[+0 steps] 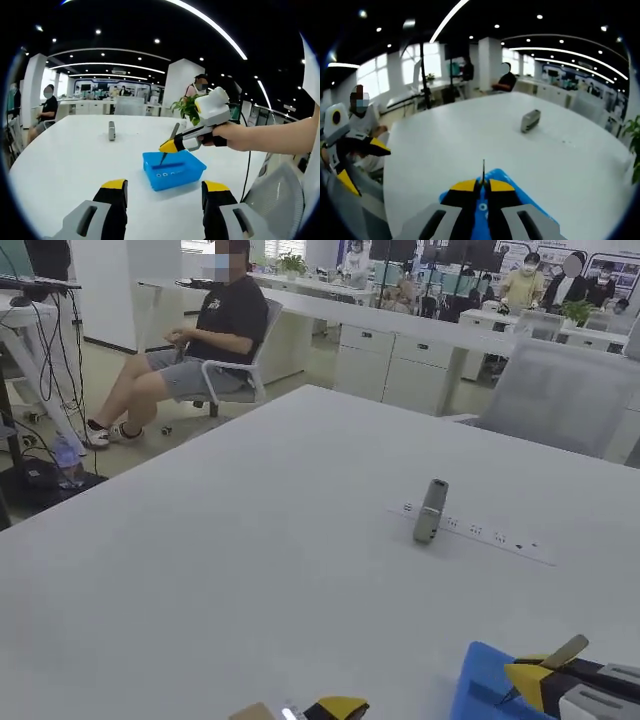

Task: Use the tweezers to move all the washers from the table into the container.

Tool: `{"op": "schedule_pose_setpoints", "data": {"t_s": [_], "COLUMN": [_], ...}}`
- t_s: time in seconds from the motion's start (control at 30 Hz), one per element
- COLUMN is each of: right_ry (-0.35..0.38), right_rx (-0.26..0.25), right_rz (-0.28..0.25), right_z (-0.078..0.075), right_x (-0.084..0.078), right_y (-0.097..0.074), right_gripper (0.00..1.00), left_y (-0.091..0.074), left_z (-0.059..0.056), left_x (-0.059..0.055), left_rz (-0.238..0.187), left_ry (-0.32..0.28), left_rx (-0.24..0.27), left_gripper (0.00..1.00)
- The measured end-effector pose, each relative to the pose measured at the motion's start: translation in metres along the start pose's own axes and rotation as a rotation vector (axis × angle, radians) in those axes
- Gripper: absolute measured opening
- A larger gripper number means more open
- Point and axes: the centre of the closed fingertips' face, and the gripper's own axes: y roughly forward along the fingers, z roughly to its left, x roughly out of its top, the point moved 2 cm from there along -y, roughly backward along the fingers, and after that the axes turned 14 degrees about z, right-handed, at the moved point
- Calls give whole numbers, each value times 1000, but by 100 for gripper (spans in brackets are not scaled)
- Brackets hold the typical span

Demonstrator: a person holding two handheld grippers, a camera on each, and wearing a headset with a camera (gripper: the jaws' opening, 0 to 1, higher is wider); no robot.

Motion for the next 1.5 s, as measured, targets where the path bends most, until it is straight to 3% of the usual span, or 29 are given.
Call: {"op": "schedule_pose_setpoints", "data": {"t_s": [0.2, 0.33, 0.47, 0.67, 0.73, 0.77, 0.83, 0.87, 1.0, 1.07, 1.17, 1.3, 1.37, 1.43, 1.5], "right_ry": [-3, -9, -3, 5, 0, 1, 3, 5, -6, -26, -51, -172, -278, -325, -343], "right_rx": [-10, -12, -11, 8, 20, 26, 38, 52, 92, 113, 159, 207, 204, 228, 237], "right_rz": [-19, -33, -48, -50, -43, -38, -32, -28, -12, -2, 10, 55, 78, 111, 107], "right_z": [5, 11, 16, 29, 35, 37, 40, 43, 52, 56, 65, 76, 78, 83, 86], "right_x": [-3, -6, -10, -28, -36, -42, -49, -54, -68, -76, -84, -99, -105, -112, -113], "right_y": [-18, -31, -43, -55, -57, -57, -58, -58, -57, -55, -54, -50, -46, -41, -38], "right_gripper": [4, 4, 4, 4, 4, 4, 4, 4, 4, 4, 4, 4, 4, 4, 4], "left_y": [0, 0, 5, 8, 8, 9, 11, 11, 12, 13, 13, 14, 15, 18, 20], "left_z": [-4, -9, -18, -26, -32, -31, -32, -35, -37, -40, -46, -54, -57, -59, -62], "left_x": [1, 1, -7, -14, -21, -24, -30, -33, -37, -38, -37, -39, -39, -39, -38], "left_rz": [-3, -1, 57, 121, 175, 200, 237, 262, 307, 327, 351, 391, 407, 421, 433], "left_ry": [12, -1, -39, -34, -24, -28, -11, 15, 118, 166, 180, 253, 271, 278, 283], "left_rx": [-12, -51, -123, -186, -245, -251, -270, -298, -314, -336, -383, -430, -449, -461, -476], "left_gripper": [60, 62, 63, 61, 59, 57, 54, 53, 47, 44, 40, 30, 25, 21, 21]}}
